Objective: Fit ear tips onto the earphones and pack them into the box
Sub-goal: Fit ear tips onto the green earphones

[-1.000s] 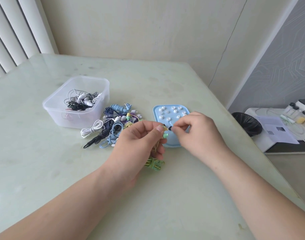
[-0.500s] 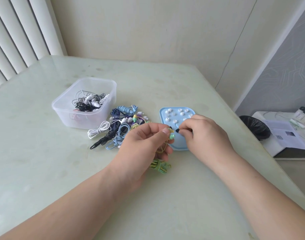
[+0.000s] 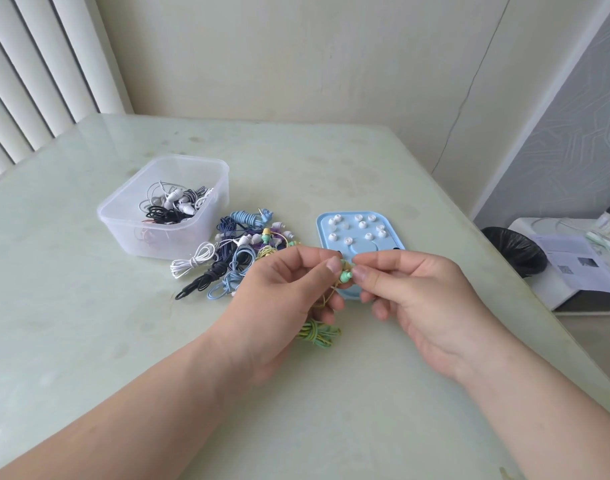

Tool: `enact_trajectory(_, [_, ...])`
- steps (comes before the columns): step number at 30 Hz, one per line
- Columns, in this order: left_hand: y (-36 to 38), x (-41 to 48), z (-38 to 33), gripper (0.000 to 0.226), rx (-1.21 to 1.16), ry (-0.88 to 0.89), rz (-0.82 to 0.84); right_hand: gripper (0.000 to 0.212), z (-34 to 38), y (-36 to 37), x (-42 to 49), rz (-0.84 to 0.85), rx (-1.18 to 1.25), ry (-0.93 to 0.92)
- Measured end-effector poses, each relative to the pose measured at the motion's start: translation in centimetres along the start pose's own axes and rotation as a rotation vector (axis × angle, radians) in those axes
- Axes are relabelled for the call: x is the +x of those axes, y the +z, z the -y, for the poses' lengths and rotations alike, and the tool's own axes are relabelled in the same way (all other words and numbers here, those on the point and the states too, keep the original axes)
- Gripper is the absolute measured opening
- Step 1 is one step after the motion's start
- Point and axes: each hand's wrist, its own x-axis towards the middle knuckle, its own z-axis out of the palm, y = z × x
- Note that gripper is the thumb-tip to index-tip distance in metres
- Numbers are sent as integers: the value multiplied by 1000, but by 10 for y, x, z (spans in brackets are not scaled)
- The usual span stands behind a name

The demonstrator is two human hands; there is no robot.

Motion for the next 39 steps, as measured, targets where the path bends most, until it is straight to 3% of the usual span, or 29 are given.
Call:
enact_trajectory(10, [-1,-1,0,5,33,35,67,40,3,-4,3,49,164,119])
enact_trajectory(22, [0,-2,0,4,40,72,64,27,5,-1,-2,114,166,111])
enact_trajectory(28, [2,-2,0,5,49,83,52,36,1,2,-2,84,191,101])
enact_trajectory(39, [3,-2,3,8,56,117,13,30,1,3,-5,86,186,83])
